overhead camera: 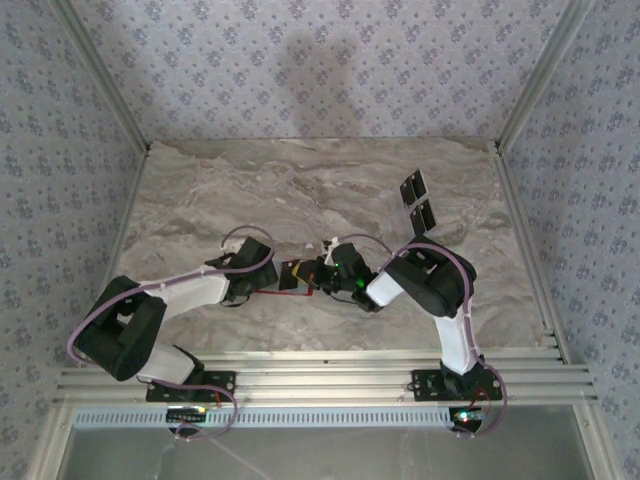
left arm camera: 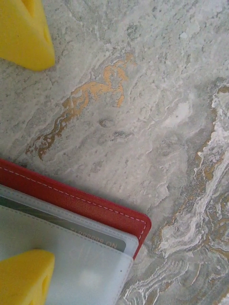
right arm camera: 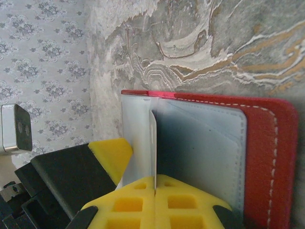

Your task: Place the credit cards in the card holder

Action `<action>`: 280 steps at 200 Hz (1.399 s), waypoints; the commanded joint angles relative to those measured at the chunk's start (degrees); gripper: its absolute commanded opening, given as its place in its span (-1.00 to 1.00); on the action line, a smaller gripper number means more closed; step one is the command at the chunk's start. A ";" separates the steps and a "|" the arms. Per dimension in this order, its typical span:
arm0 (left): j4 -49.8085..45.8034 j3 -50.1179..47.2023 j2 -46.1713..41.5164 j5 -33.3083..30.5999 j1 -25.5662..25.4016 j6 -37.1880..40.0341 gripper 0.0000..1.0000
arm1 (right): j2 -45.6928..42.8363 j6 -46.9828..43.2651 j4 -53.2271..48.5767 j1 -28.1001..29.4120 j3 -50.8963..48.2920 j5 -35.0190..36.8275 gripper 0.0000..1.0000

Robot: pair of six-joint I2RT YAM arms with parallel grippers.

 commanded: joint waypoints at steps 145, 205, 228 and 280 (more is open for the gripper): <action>-9.72 -2.91 2.45 -2.31 0.54 -1.20 0.94 | 3.76 0.23 -5.10 -0.43 1.23 1.63 -1.00; -9.79 -3.10 2.36 -2.15 0.49 -1.22 0.94 | 4.96 0.30 -5.10 -0.49 2.41 1.78 -1.00; -9.80 -3.14 2.38 -2.03 0.44 -1.31 0.94 | 5.51 0.29 -5.63 -0.17 3.31 1.18 -1.00; -9.85 -2.97 2.25 -2.02 0.38 -1.49 0.94 | 4.24 0.11 -5.82 -0.20 1.42 1.33 -0.93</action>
